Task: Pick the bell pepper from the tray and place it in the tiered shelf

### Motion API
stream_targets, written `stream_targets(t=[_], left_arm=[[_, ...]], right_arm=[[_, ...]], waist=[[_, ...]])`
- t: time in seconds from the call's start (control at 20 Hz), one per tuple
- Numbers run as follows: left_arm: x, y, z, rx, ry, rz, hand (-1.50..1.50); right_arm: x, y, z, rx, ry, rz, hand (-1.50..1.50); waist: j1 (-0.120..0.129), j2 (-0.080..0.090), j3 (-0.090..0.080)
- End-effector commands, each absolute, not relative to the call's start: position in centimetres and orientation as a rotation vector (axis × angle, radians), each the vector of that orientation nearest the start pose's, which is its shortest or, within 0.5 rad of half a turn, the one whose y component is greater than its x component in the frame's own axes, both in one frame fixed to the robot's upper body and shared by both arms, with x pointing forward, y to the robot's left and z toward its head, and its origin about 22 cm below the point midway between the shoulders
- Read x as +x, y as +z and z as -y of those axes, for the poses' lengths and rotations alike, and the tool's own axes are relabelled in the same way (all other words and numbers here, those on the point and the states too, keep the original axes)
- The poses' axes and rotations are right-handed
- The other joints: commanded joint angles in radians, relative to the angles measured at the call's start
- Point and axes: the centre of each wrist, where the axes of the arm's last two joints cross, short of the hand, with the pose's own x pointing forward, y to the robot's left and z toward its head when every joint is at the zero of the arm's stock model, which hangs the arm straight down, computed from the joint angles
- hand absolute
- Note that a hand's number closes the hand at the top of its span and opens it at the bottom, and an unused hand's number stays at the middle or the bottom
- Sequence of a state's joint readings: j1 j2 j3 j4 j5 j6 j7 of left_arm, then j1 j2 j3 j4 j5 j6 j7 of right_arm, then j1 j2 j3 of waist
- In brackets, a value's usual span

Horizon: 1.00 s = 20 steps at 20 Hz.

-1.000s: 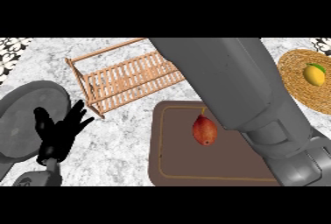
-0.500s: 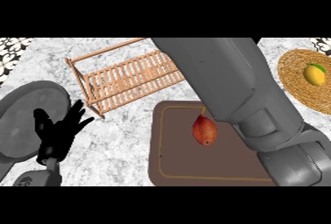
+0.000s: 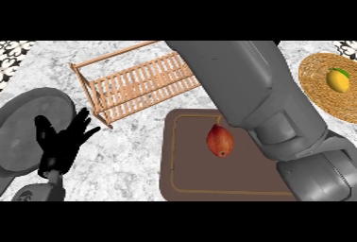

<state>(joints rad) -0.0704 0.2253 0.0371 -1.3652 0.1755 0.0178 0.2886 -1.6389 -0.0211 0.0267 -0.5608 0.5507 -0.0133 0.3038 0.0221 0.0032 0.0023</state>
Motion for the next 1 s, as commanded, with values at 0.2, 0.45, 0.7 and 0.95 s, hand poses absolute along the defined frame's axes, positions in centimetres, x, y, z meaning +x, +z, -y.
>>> stream_targets(t=[0.2,0.45,0.7,0.95], left_arm=[[24.7,-3.3,-28.1,0.078,0.015,1.120,0.00],[26.1,-1.6,-29.4,0.087,0.021,1.120,0.00],[24.7,-2.8,-27.4,0.078,0.016,1.128,0.00],[24.6,-1.6,-29.1,0.084,0.039,1.120,0.00]], right_arm=[[42.2,34.0,-0.7,-0.385,0.626,1.827,-1.50],[42.4,35.0,0.5,-0.173,0.454,1.835,-1.50],[43.4,35.4,2.9,-0.072,0.267,1.820,-1.50],[43.8,36.8,5.6,-0.225,0.093,1.872,-1.50]], waist=[[0.006,0.004,-0.003],[0.001,0.005,-0.003],[0.000,0.004,-0.003],[-0.007,-0.003,-0.002]])
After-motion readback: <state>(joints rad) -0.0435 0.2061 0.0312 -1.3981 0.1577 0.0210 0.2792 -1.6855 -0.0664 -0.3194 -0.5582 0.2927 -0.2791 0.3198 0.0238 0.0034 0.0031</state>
